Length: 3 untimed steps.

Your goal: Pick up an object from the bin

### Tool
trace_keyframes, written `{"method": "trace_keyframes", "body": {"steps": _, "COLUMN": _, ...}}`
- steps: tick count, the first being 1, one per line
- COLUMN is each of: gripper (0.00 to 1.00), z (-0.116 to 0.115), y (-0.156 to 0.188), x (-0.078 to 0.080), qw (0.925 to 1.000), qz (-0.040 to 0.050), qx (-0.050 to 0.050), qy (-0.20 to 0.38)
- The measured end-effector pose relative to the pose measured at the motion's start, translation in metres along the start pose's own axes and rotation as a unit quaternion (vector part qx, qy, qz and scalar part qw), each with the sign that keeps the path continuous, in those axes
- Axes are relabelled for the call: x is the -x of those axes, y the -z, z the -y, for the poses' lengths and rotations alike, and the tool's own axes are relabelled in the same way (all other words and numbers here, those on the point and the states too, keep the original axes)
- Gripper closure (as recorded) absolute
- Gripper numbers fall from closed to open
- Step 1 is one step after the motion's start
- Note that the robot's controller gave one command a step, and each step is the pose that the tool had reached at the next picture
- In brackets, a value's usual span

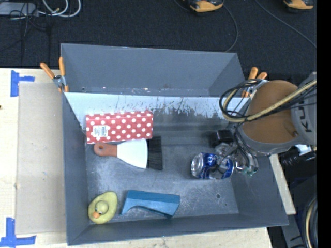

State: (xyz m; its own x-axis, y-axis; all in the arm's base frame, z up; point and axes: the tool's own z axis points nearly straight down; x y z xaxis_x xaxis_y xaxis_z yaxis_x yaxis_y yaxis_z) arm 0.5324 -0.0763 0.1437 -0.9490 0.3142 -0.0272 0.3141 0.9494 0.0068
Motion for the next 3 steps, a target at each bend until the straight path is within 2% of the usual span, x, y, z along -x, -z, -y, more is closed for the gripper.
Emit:
{"method": "trace_keyframes", "body": {"steps": 1, "gripper": 1.0, "z": 0.006, "y": -0.003, "x": -0.009, "qw": 0.9996, "qz": -0.0198, "qx": -0.004, "qy": -0.02}}
{"method": "trace_keyframes", "body": {"steps": 2, "gripper": 1.0, "z": -0.008, "y": -0.015, "x": 0.019, "qw": 0.9998, "qz": 0.001, "qx": 0.0, "qy": -0.021}}
{"method": "trace_keyframes", "body": {"steps": 3, "gripper": 1.0, "z": -0.003, "y": -0.016, "x": 0.003, "qw": 0.9997, "qz": -0.0179, "qx": -0.003, "qy": -0.014}}
